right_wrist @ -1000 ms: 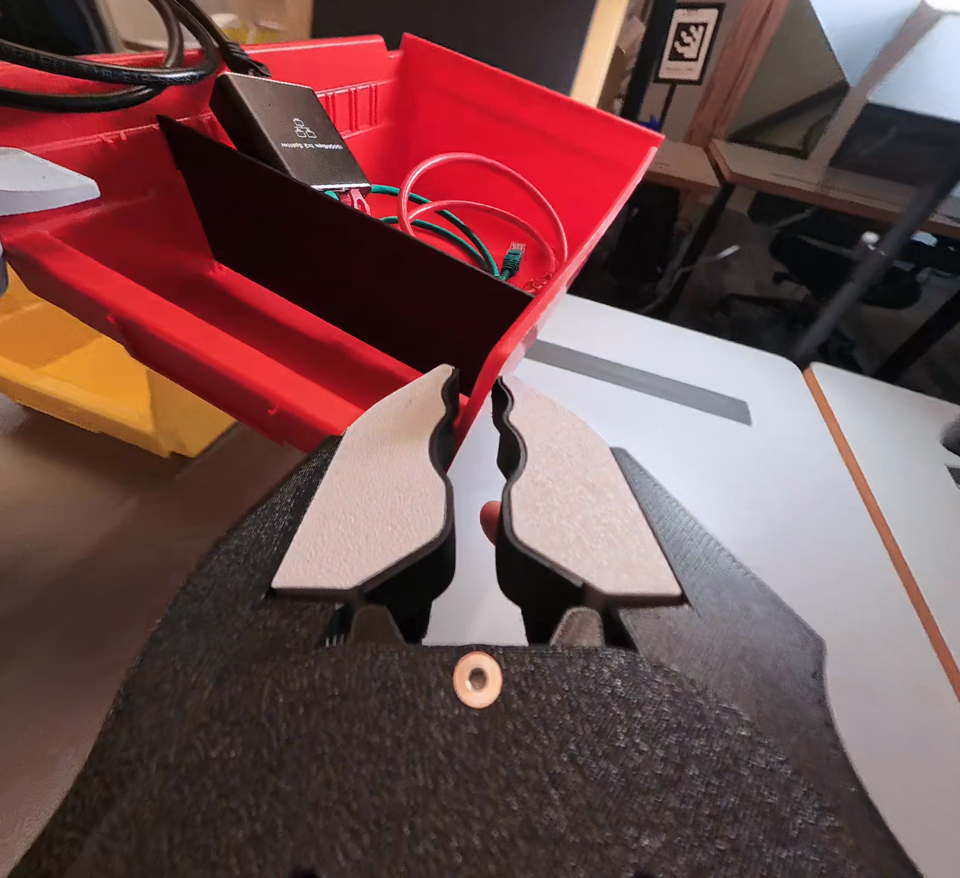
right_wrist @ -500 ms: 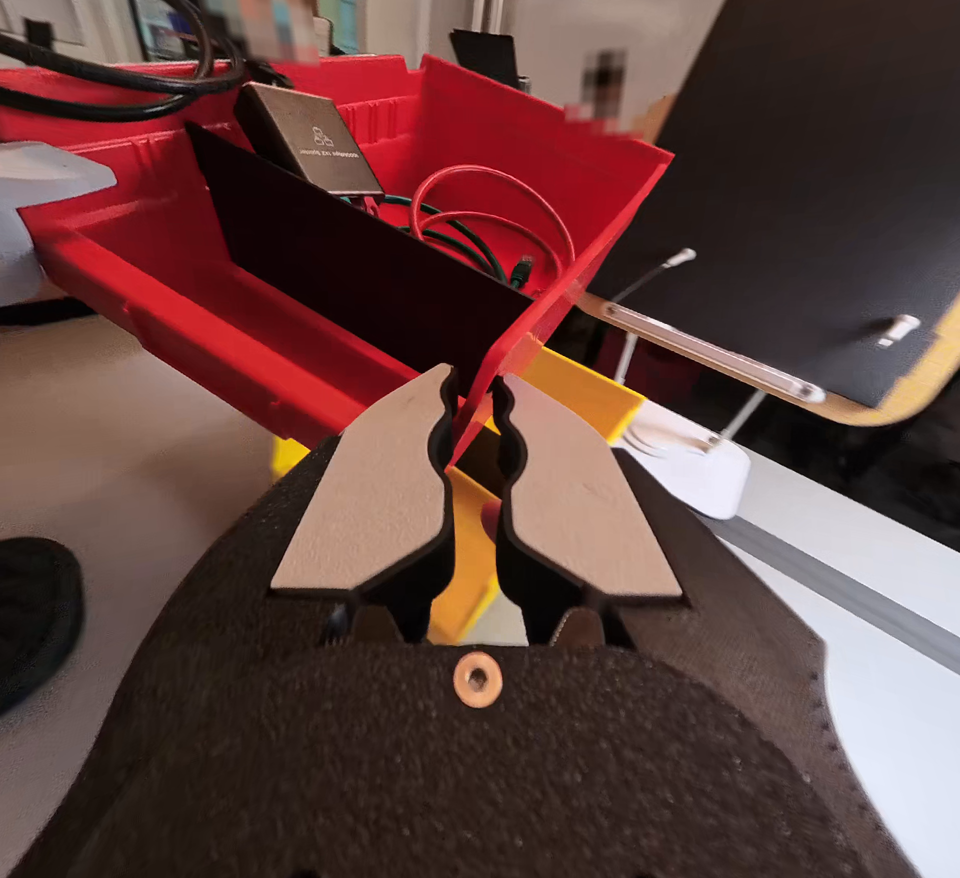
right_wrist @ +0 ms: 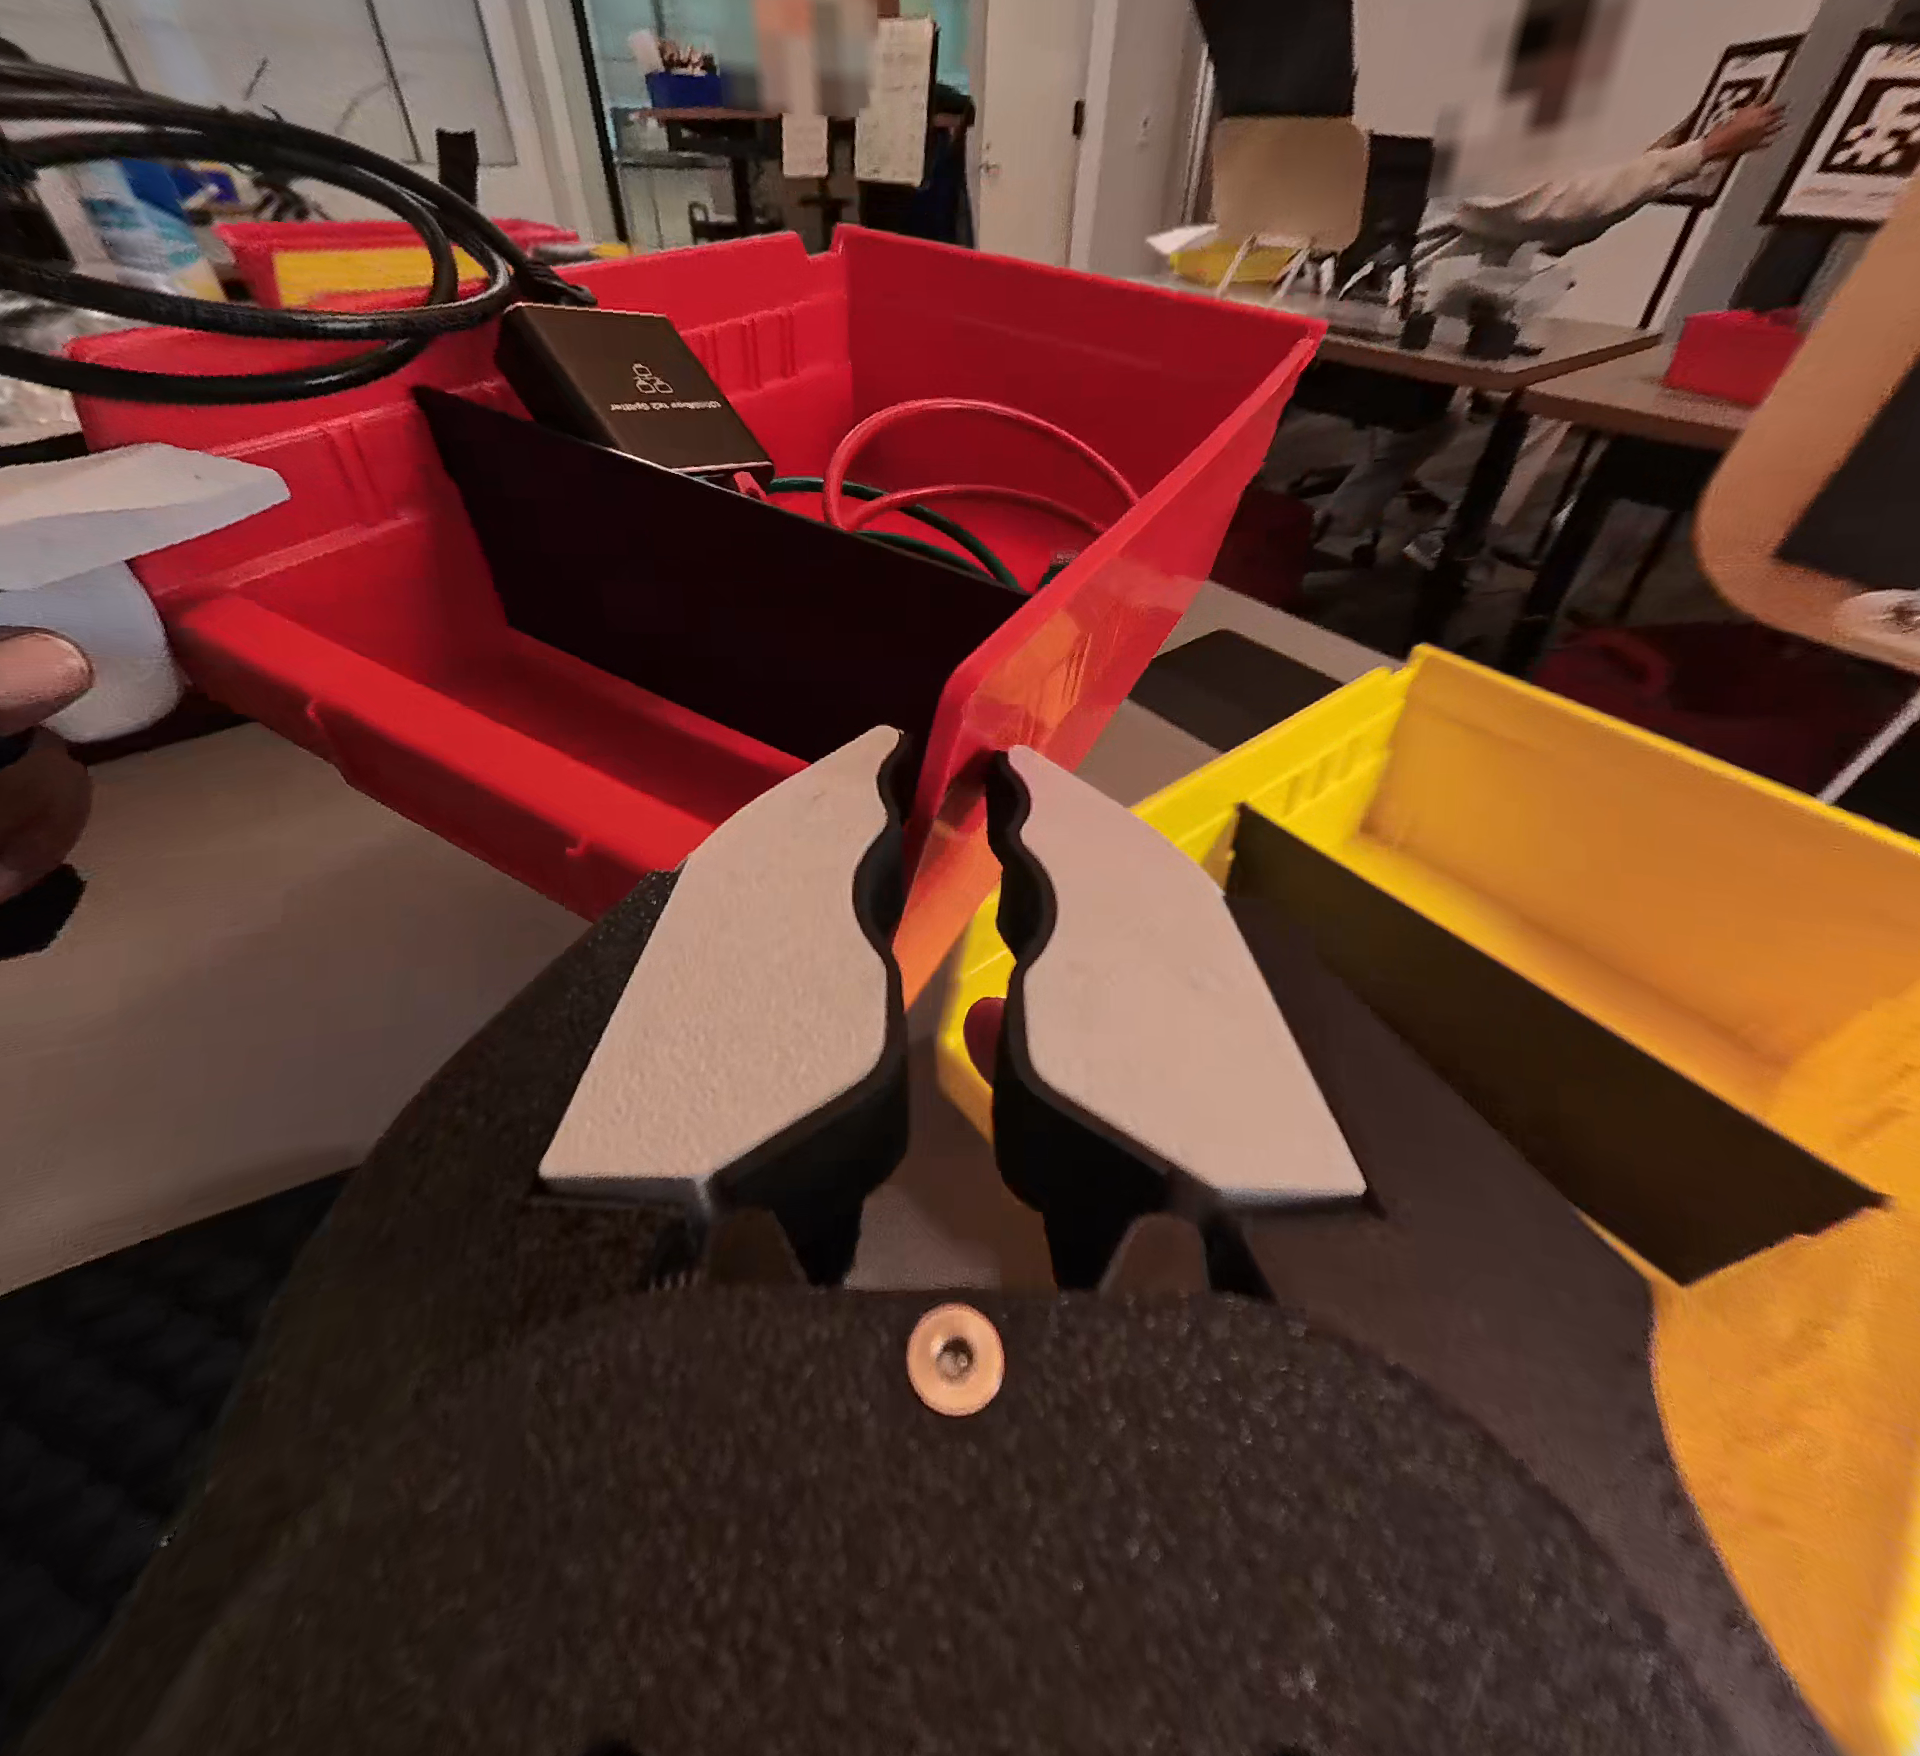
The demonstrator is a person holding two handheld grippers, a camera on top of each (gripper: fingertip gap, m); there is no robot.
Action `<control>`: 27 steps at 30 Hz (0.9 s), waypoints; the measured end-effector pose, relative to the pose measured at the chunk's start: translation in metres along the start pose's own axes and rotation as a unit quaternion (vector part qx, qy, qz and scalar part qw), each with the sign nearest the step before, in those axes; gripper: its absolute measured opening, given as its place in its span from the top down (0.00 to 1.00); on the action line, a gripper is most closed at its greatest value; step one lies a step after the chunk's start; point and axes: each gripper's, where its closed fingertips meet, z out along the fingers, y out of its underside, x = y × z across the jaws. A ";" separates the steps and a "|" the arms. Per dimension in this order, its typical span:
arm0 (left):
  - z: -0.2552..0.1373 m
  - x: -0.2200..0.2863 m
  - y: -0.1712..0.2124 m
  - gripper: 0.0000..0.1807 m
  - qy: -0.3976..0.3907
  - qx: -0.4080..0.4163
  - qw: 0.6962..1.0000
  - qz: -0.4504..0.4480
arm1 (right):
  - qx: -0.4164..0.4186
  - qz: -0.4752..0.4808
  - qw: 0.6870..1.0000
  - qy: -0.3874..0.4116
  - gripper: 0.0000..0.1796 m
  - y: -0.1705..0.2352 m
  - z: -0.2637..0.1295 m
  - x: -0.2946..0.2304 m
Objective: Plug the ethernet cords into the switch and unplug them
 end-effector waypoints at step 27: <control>0.022 0.006 0.145 0.68 0.130 -0.253 0.959 0.024 | -0.165 -0.089 0.979 -0.074 0.74 0.096 -0.025 0.019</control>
